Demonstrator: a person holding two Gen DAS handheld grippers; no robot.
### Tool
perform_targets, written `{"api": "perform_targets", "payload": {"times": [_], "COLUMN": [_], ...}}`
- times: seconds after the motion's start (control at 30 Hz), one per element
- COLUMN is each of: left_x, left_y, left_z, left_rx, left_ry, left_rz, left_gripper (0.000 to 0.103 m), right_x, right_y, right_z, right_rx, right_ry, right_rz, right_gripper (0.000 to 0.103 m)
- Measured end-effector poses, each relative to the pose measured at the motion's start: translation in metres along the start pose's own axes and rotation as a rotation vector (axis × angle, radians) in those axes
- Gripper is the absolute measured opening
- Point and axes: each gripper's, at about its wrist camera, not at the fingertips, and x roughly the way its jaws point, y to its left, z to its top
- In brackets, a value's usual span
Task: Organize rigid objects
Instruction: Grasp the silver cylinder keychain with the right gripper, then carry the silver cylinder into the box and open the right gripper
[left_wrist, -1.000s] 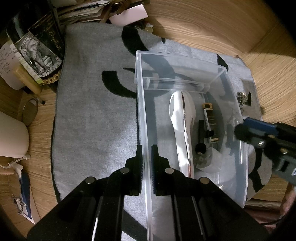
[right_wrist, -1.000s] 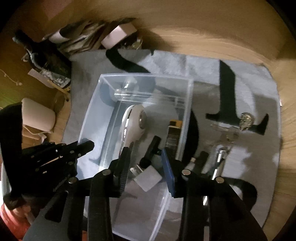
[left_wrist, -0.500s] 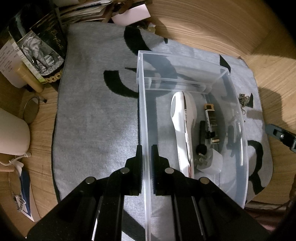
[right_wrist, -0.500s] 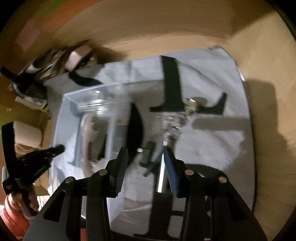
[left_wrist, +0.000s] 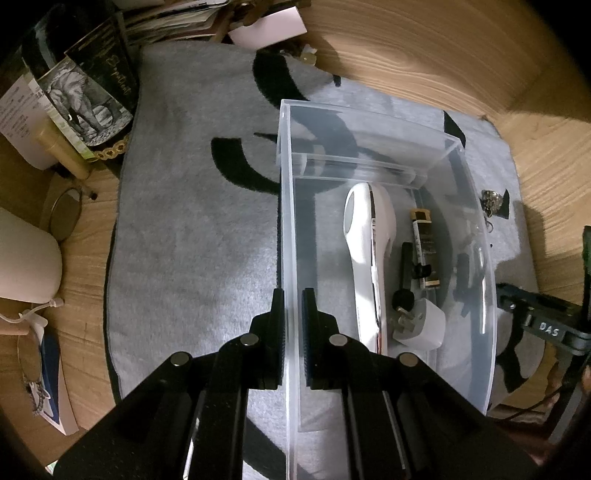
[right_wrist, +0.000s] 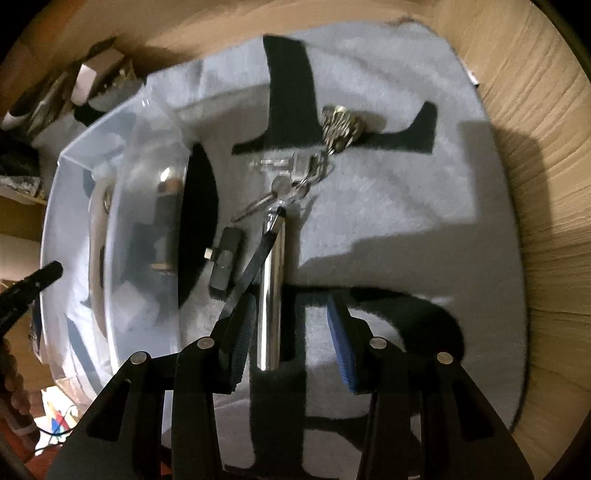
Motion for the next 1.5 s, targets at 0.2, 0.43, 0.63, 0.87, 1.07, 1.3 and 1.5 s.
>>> {"api": "perform_targets", "payload": {"times": [0.2,0.43,0.63,0.87,1.07,1.3,1.5], "left_x": [0.0,0.0,0.001,0.001,0.001,0.0,0.0], "left_y": [0.0,0.0,0.001,0.001,0.001,0.0,0.001], "left_z": [0.0,0.001,0.001,0.001,0.001,0.0,0.0], "left_rx": [-0.003,0.0,0.003,0.011,0.025,0.04,0.048], "left_ry": [0.002,0.0,0.0,-0.001,-0.002,-0.004,-0.002], "left_rz": [0.004,0.0,0.0,-0.003,-0.006,-0.013,-0.022], "left_gripper": [0.006,0.006,0.006,0.006,0.006,0.006,0.006], "right_x": [0.019,0.023,0.02,-0.003,-0.039,-0.077,-0.093], "right_y": [0.007,0.016,0.008,0.002,0.005,0.023,0.055], "right_z": [0.007,0.017,0.013,0.004,0.001,0.0,0.002], "right_rx": [-0.033,-0.083,-0.047,-0.029,-0.017,-0.02,-0.056], "right_ry": [0.012,-0.037,-0.056,-0.103,-0.178,-0.259,-0.306], "right_rz": [-0.016,-0.061,-0.058,-0.069,-0.055,-0.018,0.027], "right_gripper": [0.037,0.03,0.014,0.014,0.014,0.014,0.014]}}
